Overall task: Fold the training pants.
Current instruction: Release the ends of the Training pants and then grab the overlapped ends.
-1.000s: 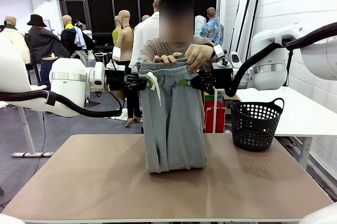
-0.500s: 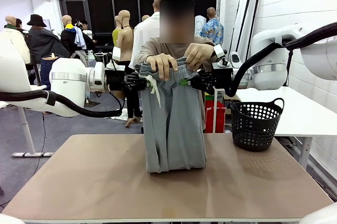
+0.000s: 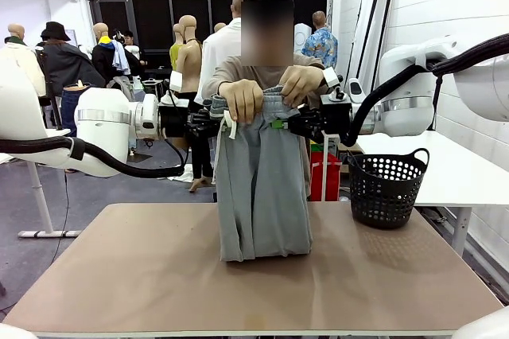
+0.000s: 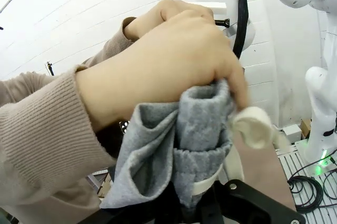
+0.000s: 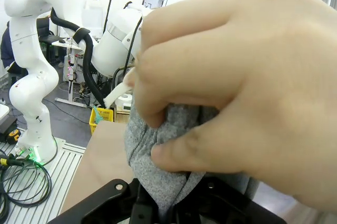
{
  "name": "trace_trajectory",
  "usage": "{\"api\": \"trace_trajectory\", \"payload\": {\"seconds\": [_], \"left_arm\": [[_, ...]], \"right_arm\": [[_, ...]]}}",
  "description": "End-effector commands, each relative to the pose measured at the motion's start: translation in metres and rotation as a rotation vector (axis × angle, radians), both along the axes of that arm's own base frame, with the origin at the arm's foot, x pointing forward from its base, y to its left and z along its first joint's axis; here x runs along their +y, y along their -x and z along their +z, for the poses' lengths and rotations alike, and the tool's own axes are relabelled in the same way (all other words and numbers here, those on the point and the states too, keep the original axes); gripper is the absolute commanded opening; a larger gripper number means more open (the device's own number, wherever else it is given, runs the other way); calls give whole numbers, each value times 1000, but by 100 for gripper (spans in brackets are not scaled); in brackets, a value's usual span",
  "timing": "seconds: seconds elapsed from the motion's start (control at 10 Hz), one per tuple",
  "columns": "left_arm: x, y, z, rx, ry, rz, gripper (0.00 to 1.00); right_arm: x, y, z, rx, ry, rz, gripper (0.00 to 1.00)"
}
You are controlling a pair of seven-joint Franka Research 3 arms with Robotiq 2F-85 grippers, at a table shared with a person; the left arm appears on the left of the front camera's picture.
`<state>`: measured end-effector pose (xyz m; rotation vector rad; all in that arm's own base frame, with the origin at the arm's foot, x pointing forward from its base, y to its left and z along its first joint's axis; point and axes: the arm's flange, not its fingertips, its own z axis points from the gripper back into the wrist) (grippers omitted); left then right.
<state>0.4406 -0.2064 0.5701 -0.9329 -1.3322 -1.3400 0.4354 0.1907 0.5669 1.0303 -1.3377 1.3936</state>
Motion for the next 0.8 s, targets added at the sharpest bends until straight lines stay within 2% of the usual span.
{"api": "trace_trajectory", "payload": {"seconds": [0.0, 0.7], "left_arm": [[0, 2, 1, 3, 14, 3, 0], [0, 2, 1, 3, 14, 3, 0]], "right_arm": [[1, 0, 2, -2, -5, 2, 0], [1, 0, 2, -2, -5, 2, 0]]}}
